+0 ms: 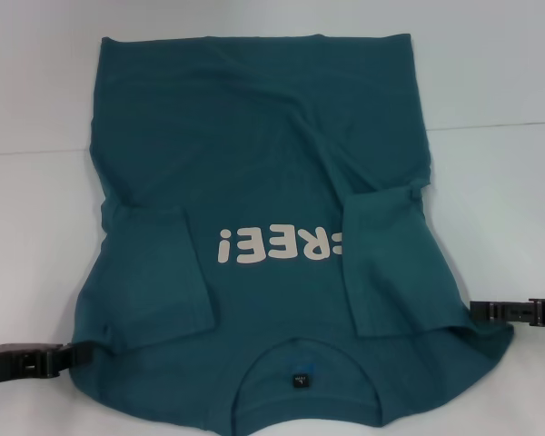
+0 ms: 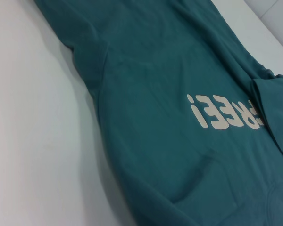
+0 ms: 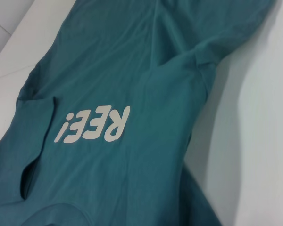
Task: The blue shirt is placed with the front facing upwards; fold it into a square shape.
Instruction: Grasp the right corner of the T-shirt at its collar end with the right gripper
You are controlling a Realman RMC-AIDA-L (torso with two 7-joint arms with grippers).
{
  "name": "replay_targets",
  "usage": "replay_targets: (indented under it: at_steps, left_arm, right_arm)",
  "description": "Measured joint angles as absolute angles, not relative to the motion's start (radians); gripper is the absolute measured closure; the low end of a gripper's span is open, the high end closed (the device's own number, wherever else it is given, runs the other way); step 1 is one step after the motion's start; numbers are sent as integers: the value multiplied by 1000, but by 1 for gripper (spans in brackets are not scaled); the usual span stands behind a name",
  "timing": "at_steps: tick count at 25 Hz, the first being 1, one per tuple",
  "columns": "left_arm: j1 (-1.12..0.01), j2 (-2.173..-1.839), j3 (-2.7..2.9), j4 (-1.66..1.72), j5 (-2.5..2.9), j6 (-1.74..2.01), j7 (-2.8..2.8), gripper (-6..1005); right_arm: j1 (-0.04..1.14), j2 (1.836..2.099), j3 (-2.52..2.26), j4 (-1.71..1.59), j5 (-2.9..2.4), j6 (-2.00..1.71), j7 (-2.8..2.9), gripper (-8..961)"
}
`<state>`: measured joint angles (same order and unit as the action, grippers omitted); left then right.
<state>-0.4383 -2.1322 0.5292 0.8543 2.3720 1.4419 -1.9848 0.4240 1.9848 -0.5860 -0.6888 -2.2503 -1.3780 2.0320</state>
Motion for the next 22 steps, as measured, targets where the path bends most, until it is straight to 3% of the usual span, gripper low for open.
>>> replay_targets:
  at_steps: [22]
  left_arm:
    - [-445, -2134, 529, 853, 2371, 1441, -1988, 997]
  right_arm:
    - [410, 1983, -585, -691, -2255, -1456, 2027, 87]
